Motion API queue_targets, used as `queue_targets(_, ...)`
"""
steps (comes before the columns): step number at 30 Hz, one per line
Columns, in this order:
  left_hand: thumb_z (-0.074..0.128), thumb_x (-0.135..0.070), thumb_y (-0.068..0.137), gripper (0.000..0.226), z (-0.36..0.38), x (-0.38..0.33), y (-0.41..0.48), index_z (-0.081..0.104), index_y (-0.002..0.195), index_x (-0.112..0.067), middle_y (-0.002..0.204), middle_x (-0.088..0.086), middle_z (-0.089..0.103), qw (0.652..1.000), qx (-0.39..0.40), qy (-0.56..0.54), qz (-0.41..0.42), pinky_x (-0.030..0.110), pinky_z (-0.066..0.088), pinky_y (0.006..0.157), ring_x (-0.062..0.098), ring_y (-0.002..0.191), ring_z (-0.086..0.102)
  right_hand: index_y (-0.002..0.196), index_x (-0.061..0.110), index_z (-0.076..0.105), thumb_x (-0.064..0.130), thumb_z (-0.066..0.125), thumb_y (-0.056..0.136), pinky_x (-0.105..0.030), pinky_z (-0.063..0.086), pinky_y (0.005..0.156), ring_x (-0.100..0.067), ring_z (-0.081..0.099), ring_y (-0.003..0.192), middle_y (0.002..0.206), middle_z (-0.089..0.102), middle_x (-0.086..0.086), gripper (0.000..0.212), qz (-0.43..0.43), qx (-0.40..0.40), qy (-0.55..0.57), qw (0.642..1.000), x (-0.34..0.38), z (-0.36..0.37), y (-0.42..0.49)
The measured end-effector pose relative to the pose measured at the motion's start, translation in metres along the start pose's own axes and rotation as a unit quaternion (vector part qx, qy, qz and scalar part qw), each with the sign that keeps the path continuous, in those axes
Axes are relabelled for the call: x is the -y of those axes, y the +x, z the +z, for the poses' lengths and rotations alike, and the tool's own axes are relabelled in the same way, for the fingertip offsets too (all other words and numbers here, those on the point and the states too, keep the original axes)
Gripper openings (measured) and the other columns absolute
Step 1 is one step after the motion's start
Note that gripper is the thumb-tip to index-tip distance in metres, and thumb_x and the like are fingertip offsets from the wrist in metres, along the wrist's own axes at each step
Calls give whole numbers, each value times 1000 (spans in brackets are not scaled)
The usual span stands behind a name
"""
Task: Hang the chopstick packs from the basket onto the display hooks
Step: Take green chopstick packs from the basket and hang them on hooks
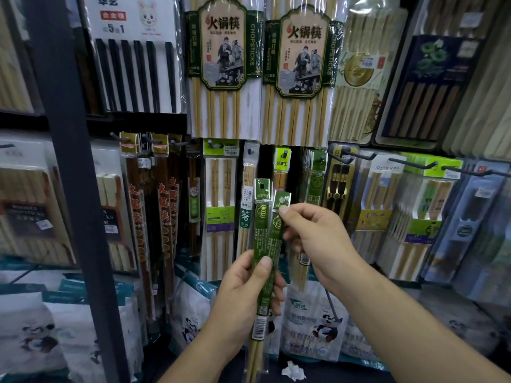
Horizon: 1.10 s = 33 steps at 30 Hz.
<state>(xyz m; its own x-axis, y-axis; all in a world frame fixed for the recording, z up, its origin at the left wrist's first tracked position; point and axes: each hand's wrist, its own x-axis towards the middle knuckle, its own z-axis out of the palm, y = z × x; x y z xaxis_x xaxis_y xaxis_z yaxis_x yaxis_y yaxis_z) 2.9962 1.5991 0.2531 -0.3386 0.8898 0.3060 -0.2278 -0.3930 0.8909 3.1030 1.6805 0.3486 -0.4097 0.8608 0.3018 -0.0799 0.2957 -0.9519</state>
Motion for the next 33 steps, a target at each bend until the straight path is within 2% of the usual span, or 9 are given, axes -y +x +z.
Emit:
queue_targets(4, 59, -48, 89, 23, -2, 3, 2, 75, 91, -31, 97, 3, 79, 998, -36, 58, -1, 21, 57, 76, 17, 91, 75, 76, 32, 78, 25, 64, 98, -17, 45, 54, -1, 55, 58, 64, 65, 11, 27, -40, -100, -14, 994, 16, -11, 12)
queue_targets(6, 59, -49, 87, 24, -3, 4, 3, 74, 88, -30, 90, -2, 76, 997, -43, 69, 6, 20, 55, 77, 12, 86, 72, 75, 33, 77, 26, 63, 100, -18, 45, 55, 0, 54, 56, 61, 62, 11, 30, -46, -139, 0, 989, 27, -18, 20)
queue_targets(10, 59, -42, 89, 26, -2, 2, 3, 72, 98, -21, 79, 4, 67, 999, -31, 29, 3, 27, 55, 64, 17, 69, 62, 79, 14, 74, 27, 62, 100, -15, 44, 55, -9, 42, 51, 65, 46, -8, 28, -63, -164, -11, 984, 37, -24, 32)
queue_targets(12, 58, -41, 91, 32, -2, 3, 3, 67, 103, -13, 76, 6, 64, 999, -21, 24, 8, 28, 54, 61, 18, 64, 59, 92, -6, 68, 27, 62, 100, -17, 48, 72, -17, 35, 58, 73, 43, -6, 35, -68, -170, -13, 983, 37, -25, 37)
queue_targets(15, 59, -41, 91, 37, -3, 4, 2, 63, 105, -8, 73, 5, 62, 999, -12, 32, 9, 28, 52, 58, 17, 60, 57, 101, -16, 60, 26, 62, 100, -29, 44, 93, -18, 32, 66, 79, 41, -6, 42, -64, -185, -6, 981, 36, -25, 41)
queue_targets(21, 60, -44, 89, 29, -6, 6, 3, 68, 102, -19, 70, 0, 60, 999, -2, 36, 7, 26, 47, 53, 12, 56, 51, 98, -17, 58, 26, 63, 100, -29, 40, 92, -19, 31, 69, 80, 38, -5, 43, -62, -193, 7, 979, 38, -25, 42)
queue_targets(25, 66, -44, 84, 38, -6, 5, 3, 65, 108, -13, 68, -1, 55, 1000, 3, 0, -10, 23, 38, 47, 10, 52, 42, 97, -17, 59, 23, 63, 99, -29, 40, 90, -19, 30, 67, 77, 39, -6, 41, -65, -197, -3, 978, 36, -25, 46)
queue_targets(30, 56, -51, 98, 36, -6, 3, 2, 71, 100, -19, 69, 0, 53, 999, 3, -42, -28, 23, 33, 46, 10, 52, 39, 89, -14, 61, 25, 65, 98, -36, 48, 101, -16, 32, 60, 73, 41, -6, 40, -73, -209, -36, 975, 29, -27, 48)
queue_targets(33, 49, -51, 98, 38, -6, 2, 2, 73, 97, -21, 71, 3, 55, 999, 4, -42, -31, 26, 34, 48, 12, 54, 42, 75, 1, 60, 30, 68, 96, -28, 52, 81, -12, 38, 53, 60, 41, -5, 37, -78, -213, -42, 973, 26, -29, 48)
